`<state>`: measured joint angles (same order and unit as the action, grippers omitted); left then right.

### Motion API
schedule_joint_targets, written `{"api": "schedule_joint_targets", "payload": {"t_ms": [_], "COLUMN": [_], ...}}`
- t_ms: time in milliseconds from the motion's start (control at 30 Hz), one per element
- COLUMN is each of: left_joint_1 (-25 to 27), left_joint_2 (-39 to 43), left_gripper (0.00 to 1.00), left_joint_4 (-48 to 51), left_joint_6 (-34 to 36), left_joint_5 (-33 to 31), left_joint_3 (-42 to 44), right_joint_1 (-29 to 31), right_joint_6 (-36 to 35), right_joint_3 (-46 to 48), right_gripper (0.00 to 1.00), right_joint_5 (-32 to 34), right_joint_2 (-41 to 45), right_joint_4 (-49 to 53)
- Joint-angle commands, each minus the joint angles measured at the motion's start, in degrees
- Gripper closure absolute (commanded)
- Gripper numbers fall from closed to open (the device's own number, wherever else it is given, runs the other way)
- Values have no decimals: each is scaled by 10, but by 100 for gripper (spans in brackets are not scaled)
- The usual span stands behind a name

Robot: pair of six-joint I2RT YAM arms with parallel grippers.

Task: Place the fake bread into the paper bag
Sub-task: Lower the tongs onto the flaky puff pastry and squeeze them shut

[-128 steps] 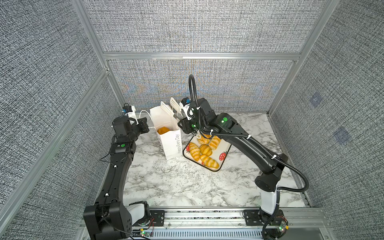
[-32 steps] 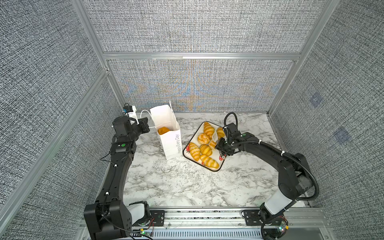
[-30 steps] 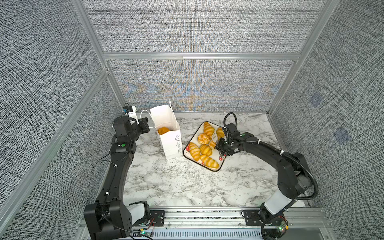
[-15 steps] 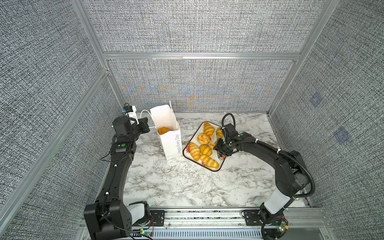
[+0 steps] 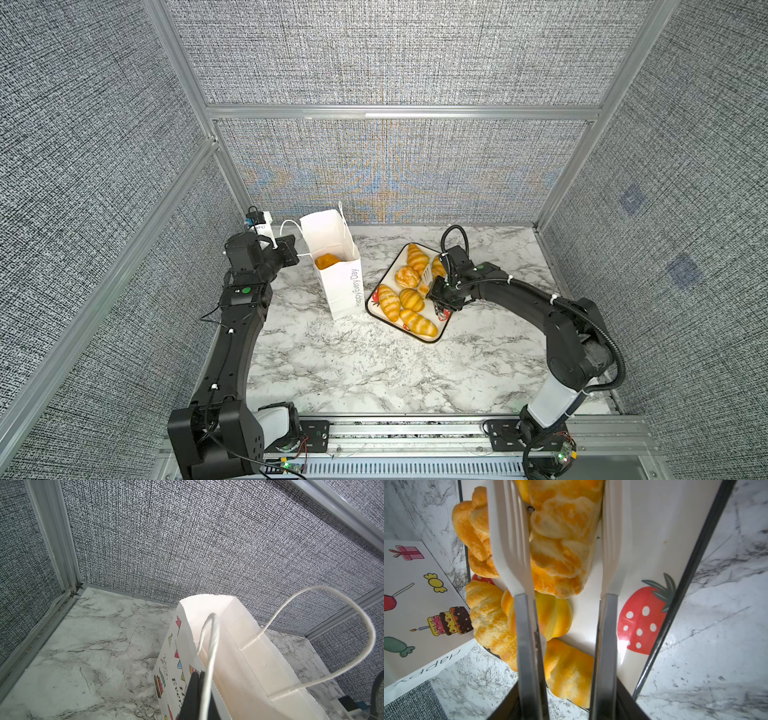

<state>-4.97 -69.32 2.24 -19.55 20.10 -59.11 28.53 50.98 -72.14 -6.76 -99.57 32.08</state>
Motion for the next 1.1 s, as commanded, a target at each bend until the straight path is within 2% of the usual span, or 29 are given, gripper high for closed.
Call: {"api": "schedule_joint_targets", "payload": {"t_ms": [0,300,800,1067], "left_joint_1": [0,1,0,0], "left_joint_2": [-2,-1,1,1], "left_gripper": [100,100,100,100], "left_joint_4": [-15,-14,-14,-15], "left_joint_6": [0,0,0,0], "left_joint_5": [6,5,6,6], "left_joint_3": [2,2,3,4], "right_joint_1": [1,-1,-7,-5], "right_joint_6": [-4,-4,-9,-29], "right_joint_3": [-8,7,34,31], "right_gripper": [52,65,72,72], "right_joint_5": [0,5,27,23], "right_joint_2": [0,26,109,152], "right_joint_4": [0,-1,-5,-56]}}
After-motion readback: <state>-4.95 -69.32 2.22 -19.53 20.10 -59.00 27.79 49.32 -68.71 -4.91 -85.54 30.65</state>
